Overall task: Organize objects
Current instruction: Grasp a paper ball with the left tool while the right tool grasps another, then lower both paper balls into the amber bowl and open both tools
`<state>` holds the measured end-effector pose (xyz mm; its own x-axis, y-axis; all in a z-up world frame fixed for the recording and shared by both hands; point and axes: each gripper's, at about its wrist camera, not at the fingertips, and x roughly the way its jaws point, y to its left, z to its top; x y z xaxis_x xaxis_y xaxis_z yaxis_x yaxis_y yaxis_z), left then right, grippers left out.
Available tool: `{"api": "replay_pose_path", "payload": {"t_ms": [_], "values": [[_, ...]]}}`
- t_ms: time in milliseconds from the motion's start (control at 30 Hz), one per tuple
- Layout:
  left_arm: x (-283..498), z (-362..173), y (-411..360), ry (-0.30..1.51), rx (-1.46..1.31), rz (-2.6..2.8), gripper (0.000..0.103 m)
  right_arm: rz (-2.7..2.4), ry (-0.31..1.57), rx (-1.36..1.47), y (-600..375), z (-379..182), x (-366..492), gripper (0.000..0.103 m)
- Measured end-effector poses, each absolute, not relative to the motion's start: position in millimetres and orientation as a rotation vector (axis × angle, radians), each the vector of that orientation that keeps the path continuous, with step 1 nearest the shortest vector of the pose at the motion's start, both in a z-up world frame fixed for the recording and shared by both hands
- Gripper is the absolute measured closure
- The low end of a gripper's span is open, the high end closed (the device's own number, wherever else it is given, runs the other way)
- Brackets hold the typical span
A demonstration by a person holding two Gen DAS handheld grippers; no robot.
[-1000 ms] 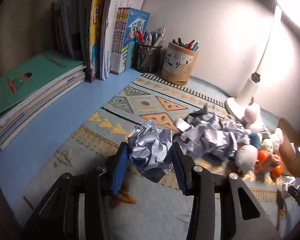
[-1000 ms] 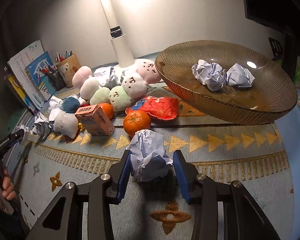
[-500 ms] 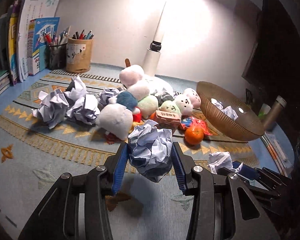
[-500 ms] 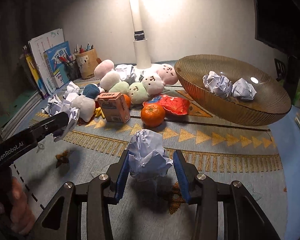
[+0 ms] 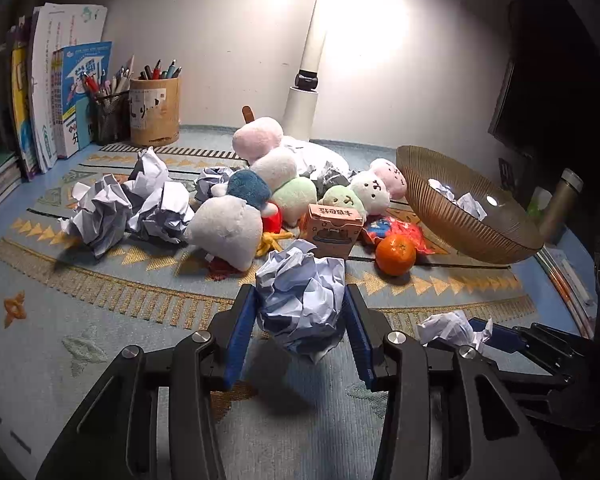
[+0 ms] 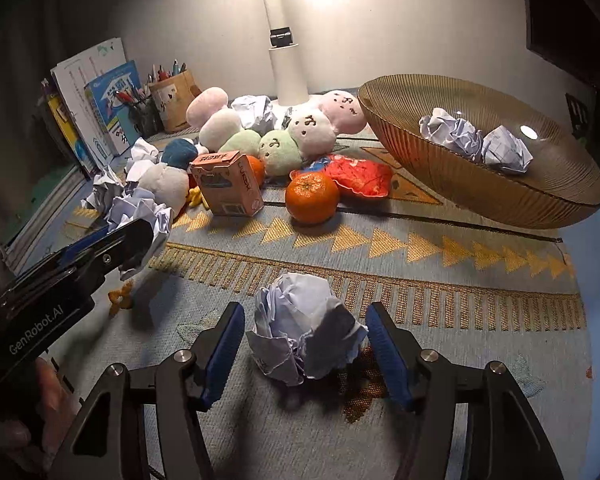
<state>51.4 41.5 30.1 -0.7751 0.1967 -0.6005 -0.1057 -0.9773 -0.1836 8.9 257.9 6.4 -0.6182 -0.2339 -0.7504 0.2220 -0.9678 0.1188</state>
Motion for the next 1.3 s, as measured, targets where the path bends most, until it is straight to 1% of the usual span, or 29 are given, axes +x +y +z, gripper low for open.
{"api": "replay_pose_path", "payload": {"t_ms": [100,167,233,367,467,567,667,700,733,767,800,933,1033,1167,1233,1300], "values": [[51.8,31.8,43.7,-0.202,-0.980,2.780,0.062,-2.718,-0.013,1.175,261.6,13.5,15.6,0.055],[53.4,37.6,51.2,-0.194,-0.980,2.752,0.062,-2.718,-0.079,1.141,273.3,24.8,20.3,0.056],[53.1,54.4,64.5,-0.181,-0.943,2.727,0.062,-2.734,-0.120,1.038,288.2,50.5,27.9,0.056],[39.7,103.1,109.6,-0.126,-0.789,2.652,0.062,-2.931,-0.141,0.868,327.4,105.2,28.2,0.054],[13.4,121.0,148.8,-0.073,-0.768,2.601,0.060,-3.042,-0.266,0.885,366.9,120.8,8.6,0.054],[-18.9,118.3,178.3,-0.047,-0.823,2.528,0.060,-3.050,-0.474,0.967,405.7,119.8,-14.8,0.053],[-37.5,111.4,199.8,0.011,-0.828,2.512,0.059,-3.033,-0.564,1.028,425.1,111.2,-36.0,0.053],[-42.6,108.1,205.1,0.013,-0.831,2.500,0.054,-3.006,-0.591,1.050,428.9,107.0,-43.2,0.049],[-47.9,104.1,208.6,0.006,-0.846,2.481,0.037,-2.972,-0.619,1.077,432.3,101.6,-50.5,0.047],[-52.2,100.4,209.6,-0.004,-0.868,2.479,0.013,-2.947,-0.649,1.099,436.1,96.2,-55.0,0.045],[-54.3,97.6,207.7,-0.024,-0.875,2.486,0.008,-2.935,-0.669,1.120,439.1,92.2,-58.3,0.045],[-49.1,95.0,185.9,-0.117,-0.890,2.461,0.008,-2.939,-0.671,1.152,444.2,86.6,-53.2,0.045],[-34.9,100.9,163.1,-0.164,-0.871,2.488,0.008,-2.965,-0.624,1.133,436.5,93.1,-40.9,0.044],[-8.6,113.4,125.7,-0.219,-0.818,2.550,0.008,-2.991,-0.456,1.094,400.6,108.9,-23.9,0.044],[9.6,120.8,104.2,-0.239,-0.768,2.592,0.008,-2.977,-0.374,1.050,376.4,117.7,-13.6,0.038],[29.0,127.6,80.8,-0.245,-0.724,2.647,0.007,-2.975,-0.292,1.002,350.3,125.3,-2.0,0.038]]}}
